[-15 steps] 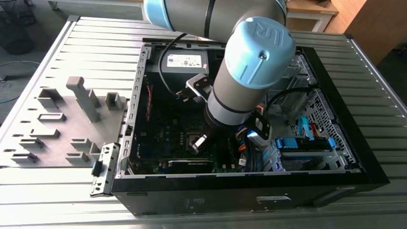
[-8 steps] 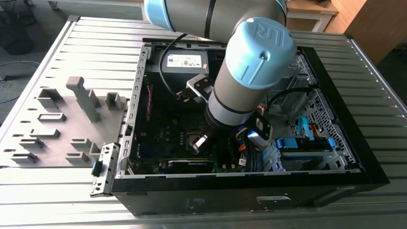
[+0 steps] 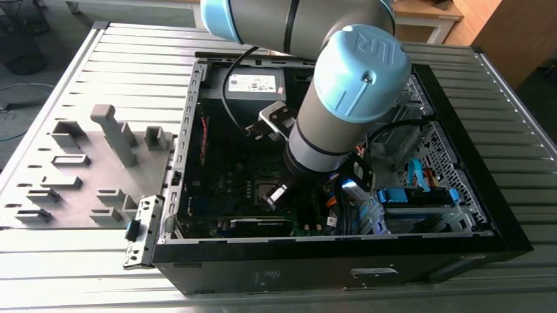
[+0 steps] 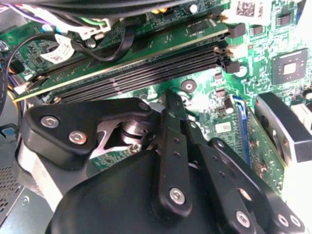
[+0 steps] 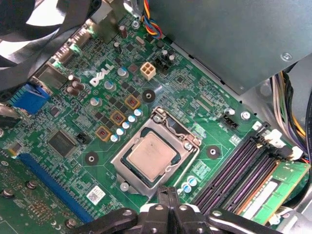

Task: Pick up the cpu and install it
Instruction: 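Install the first cpu locking lever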

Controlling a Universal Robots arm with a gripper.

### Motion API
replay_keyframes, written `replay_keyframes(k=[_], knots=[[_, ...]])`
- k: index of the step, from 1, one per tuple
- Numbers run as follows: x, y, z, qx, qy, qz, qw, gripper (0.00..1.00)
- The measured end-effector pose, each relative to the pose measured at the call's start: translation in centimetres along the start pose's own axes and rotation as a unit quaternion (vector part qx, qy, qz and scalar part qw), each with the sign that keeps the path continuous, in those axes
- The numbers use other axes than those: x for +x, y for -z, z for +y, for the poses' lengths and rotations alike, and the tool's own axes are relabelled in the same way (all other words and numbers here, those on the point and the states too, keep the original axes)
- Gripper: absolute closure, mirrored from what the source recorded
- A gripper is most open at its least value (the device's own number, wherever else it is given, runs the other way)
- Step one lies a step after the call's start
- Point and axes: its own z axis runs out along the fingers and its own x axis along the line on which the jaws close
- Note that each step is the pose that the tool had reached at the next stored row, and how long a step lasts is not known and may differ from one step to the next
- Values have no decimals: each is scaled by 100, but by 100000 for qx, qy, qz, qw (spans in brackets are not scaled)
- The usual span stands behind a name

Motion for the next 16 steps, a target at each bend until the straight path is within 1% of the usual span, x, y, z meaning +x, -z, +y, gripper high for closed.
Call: replay_keyframes(k=[16], knots=[[0, -12, -2, -2, 8, 3, 100000, 89]])
